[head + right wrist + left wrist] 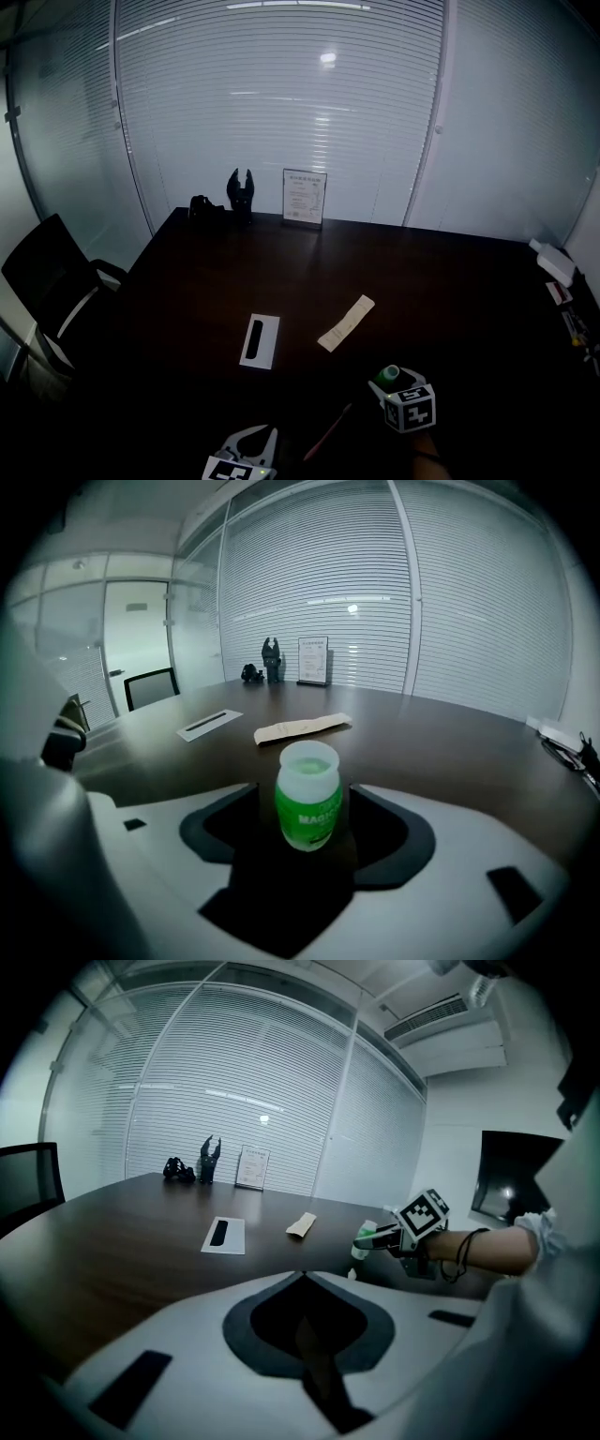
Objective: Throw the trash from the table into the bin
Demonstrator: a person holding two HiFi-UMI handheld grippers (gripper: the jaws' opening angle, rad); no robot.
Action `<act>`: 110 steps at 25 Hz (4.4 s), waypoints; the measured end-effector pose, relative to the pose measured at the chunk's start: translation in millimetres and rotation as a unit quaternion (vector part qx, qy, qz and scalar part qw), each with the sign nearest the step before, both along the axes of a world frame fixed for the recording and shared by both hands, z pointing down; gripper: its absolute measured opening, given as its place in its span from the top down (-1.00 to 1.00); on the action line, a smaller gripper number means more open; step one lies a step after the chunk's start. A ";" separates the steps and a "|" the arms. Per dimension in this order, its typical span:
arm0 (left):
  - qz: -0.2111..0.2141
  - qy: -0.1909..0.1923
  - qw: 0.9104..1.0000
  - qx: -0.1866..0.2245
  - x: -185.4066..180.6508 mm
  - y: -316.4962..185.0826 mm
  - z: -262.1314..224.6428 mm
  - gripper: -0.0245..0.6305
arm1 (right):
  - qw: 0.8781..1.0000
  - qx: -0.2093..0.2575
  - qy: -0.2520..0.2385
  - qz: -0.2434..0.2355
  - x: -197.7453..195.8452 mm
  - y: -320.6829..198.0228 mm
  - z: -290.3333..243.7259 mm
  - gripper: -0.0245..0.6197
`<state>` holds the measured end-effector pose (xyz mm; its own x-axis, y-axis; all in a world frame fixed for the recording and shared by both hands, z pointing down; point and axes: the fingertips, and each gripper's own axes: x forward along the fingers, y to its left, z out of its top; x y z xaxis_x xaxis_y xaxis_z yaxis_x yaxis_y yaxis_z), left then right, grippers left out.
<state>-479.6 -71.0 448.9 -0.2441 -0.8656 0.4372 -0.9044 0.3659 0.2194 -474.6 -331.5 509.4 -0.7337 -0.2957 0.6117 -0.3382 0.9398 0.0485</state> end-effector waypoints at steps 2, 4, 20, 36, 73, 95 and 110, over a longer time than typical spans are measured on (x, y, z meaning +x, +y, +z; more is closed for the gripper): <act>0.001 -0.001 1.000 0.000 2.1 -1.1 0.0 0.93 | 1.000 0.007 0.006 -0.002 -0.4 -2.2 -0.6 0.14; 0.002 -0.001 1.000 0.000 2.9 -1.8 0.6 0.93 | 1.000 0.005 0.012 -0.005 3.5 -2.7 1.2 0.26; 0.071 -0.038 0.996 0.025 82.3 -46.5 -32.9 0.93 | 0.997 0.053 -0.058 -0.017 160.1 42.7 -100.9 0.26; 0.200 -0.065 0.974 0.086 392.2 -92.0 -108.7 0.93 | 0.987 0.096 -0.091 0.088 540.8 117.9 -136.9 0.26; 0.324 -0.010 0.946 0.006 632.7 -98.2 54.0 0.93 | 0.970 -0.037 -0.056 0.235 746.9 116.5 98.6 0.14; 0.081 -0.074 0.991 0.082 427.0 24.2 -104.0 0.93 | 0.982 0.062 -0.175 0.021 533.6 209.1 -174.4 0.85; 0.041 -0.098 0.992 0.072 386.1 27.1 -100.9 0.93 | 0.985 0.038 -0.167 -0.003 486.9 210.3 -157.3 0.90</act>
